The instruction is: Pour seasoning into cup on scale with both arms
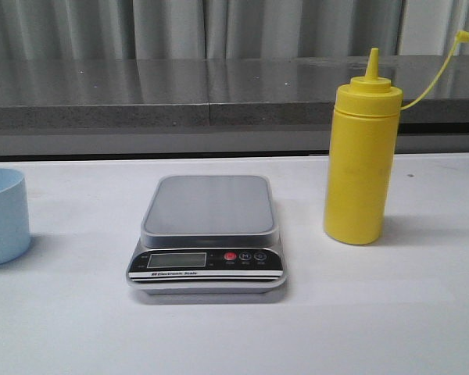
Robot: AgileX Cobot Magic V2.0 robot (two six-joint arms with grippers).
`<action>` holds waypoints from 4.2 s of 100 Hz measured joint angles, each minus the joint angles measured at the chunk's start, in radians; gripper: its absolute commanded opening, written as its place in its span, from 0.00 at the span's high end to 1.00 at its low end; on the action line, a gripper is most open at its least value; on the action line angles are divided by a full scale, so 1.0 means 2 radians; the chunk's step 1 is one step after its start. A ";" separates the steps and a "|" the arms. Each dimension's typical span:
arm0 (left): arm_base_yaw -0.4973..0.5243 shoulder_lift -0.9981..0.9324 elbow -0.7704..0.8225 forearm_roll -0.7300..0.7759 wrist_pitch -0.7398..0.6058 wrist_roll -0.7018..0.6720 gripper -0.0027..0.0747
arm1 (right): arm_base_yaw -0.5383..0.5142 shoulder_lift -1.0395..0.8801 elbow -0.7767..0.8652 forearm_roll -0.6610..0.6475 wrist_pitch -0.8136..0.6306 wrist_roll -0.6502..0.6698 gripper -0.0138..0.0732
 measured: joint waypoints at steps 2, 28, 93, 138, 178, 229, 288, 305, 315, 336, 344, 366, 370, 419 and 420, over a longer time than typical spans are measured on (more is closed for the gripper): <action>0.000 0.008 -0.012 -0.002 0.011 0.000 0.99 | 0.000 0.000 0.000 0.000 0.000 0.000 0.92; 0.000 0.160 -0.170 -0.036 0.180 0.000 0.99 | 0.000 0.000 0.000 0.000 0.000 0.000 0.92; 0.000 0.431 -0.357 0.047 0.280 -0.014 0.93 | 0.000 0.000 0.000 0.000 0.000 -0.001 0.92; 0.003 0.547 -0.357 0.070 0.232 -0.092 0.10 | 0.000 0.000 0.000 0.000 0.000 -0.001 0.92; 0.036 0.649 -0.375 0.065 0.205 -0.107 0.12 | 0.000 0.000 0.000 0.000 0.000 -0.001 0.92; 0.036 0.748 -0.424 0.052 0.197 -0.106 0.12 | 0.000 0.000 0.000 0.000 0.000 -0.001 0.92; 0.036 0.801 -0.425 0.039 0.190 -0.088 0.55 | 0.000 0.000 0.000 0.000 0.000 -0.001 0.92; 0.036 0.803 -0.425 0.035 0.186 -0.087 0.88 | 0.000 0.000 0.000 0.000 0.000 -0.001 0.92; 0.036 0.803 -0.425 0.030 0.182 -0.087 0.99 | 0.000 0.000 0.000 0.000 0.000 -0.001 0.92; 0.036 0.803 -0.435 0.020 0.181 -0.084 0.99 | 0.000 0.000 0.000 0.000 0.000 -0.001 0.92; 0.036 0.803 -0.444 0.020 0.185 -0.083 0.99 | 0.000 0.000 0.000 0.000 0.000 -0.001 0.92; 0.036 0.803 -0.483 -0.018 0.213 -0.042 0.99 | 0.000 0.000 0.000 0.000 0.000 -0.001 0.92; 0.036 0.803 -0.491 -0.031 0.217 -0.034 0.99 | 0.000 0.000 0.000 0.000 0.000 -0.001 0.92; -0.041 0.805 -0.572 -0.101 0.245 -0.009 0.99 | 0.000 0.000 0.000 0.000 0.000 -0.001 0.92; -0.043 0.806 -0.573 -0.101 0.245 -0.009 0.99 | 0.000 0.000 0.000 0.000 0.000 -0.001 0.92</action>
